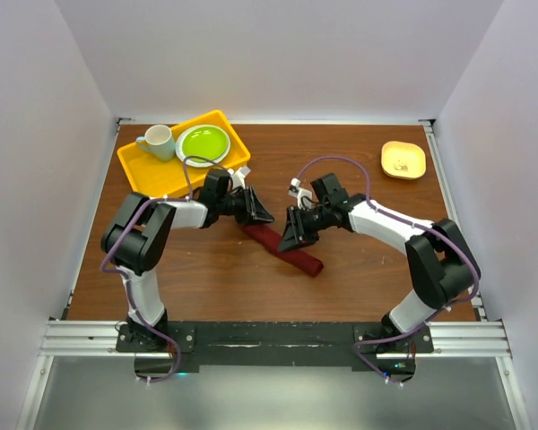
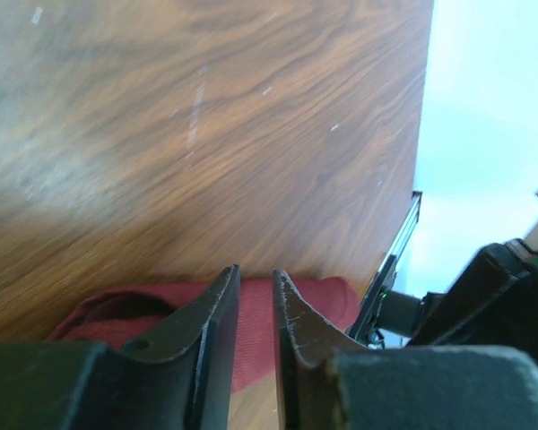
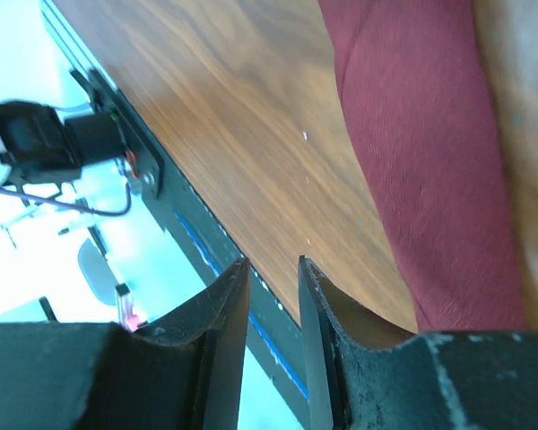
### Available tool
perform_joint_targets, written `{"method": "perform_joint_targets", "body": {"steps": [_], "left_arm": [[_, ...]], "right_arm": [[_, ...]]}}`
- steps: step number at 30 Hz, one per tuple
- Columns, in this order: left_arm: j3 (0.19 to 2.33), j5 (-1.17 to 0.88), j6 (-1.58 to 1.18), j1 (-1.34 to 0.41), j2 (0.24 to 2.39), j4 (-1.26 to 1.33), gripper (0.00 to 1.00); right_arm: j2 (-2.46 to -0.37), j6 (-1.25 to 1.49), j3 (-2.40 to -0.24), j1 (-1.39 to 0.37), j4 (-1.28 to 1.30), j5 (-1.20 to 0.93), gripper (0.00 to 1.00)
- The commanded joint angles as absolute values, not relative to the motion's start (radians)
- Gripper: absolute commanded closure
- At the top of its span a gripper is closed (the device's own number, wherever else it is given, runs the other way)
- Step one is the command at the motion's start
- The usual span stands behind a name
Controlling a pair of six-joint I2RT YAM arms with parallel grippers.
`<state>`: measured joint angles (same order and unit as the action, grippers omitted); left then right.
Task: Fold the napkin, place the utensils inside, and roll it up
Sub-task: Roll the napkin with the utensil
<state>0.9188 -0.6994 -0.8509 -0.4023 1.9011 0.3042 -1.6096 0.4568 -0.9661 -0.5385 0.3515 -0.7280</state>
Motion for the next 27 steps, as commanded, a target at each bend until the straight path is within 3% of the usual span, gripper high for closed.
{"method": "perform_joint_targets", "body": {"steps": [1,6,12,18,27], "left_arm": [[0.997,-0.686,-0.834,-0.393,1.804,0.262,0.71],[1.008,-0.693,-0.873,-0.393,1.746,0.268,0.71],[0.896,-0.752,-0.974,-0.414,1.727,0.412,0.85],[0.759,-0.745,-0.939,-0.430,1.781,0.515,0.91],[0.911,-0.704,-0.700,-0.403,1.838,0.282,0.92]], "right_arm": [[-1.657,0.509,-1.003,-0.518,0.316,-0.767,0.69],[-1.718,0.526,-1.023,-0.499,0.267,-0.802,0.73],[-1.730,0.531,-0.973,-0.443,0.232,-0.867,0.79],[-1.759,0.514,-0.859,-0.403,0.170,-0.907,0.81],[-1.758,0.474,-0.891,-0.399,0.241,-0.899,0.84]]}}
